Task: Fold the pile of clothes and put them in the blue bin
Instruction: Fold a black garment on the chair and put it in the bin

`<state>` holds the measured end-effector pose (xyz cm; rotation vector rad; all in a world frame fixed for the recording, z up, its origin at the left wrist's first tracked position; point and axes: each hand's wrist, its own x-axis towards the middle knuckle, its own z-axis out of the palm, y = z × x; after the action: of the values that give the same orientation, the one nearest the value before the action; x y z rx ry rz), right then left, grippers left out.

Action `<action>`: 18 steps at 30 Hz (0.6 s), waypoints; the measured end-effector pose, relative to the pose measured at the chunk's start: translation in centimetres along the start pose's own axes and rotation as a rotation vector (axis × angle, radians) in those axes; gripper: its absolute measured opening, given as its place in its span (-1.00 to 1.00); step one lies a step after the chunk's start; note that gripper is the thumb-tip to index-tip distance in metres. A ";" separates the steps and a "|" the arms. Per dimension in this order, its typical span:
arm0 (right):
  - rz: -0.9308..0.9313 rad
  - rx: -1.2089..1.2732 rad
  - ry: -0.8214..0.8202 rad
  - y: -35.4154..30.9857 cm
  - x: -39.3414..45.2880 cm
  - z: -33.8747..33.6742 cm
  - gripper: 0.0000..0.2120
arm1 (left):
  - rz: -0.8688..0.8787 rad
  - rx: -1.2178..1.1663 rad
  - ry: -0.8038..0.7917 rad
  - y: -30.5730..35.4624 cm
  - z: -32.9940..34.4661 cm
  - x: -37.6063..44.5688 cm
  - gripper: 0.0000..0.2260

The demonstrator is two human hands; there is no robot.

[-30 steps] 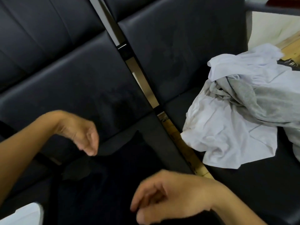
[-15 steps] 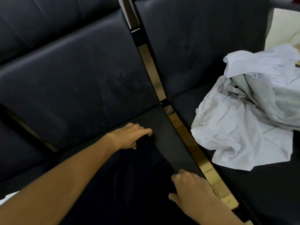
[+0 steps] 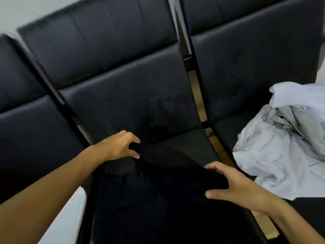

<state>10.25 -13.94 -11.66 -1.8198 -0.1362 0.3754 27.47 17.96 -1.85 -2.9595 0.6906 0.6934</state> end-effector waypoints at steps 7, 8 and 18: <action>-0.282 -0.686 0.023 -10.8 -1.5 -3.9 -0.80 | -0.024 -0.066 0.265 -2.9 -7.4 -16.8 -0.68; -0.360 -0.674 0.054 -13.0 -1.6 -4.0 -0.79 | -0.032 -0.173 0.287 -2.8 -8.0 -18.7 -0.66; -0.684 -0.581 0.392 -33.6 -7.3 -4.7 -0.49 | -0.008 -0.277 0.893 -1.6 -11.8 -33.5 -0.60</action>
<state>8.28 -10.91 22.82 -2.2287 -0.6203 -0.5564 6.12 31.89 22.96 -3.4493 0.6188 -0.6582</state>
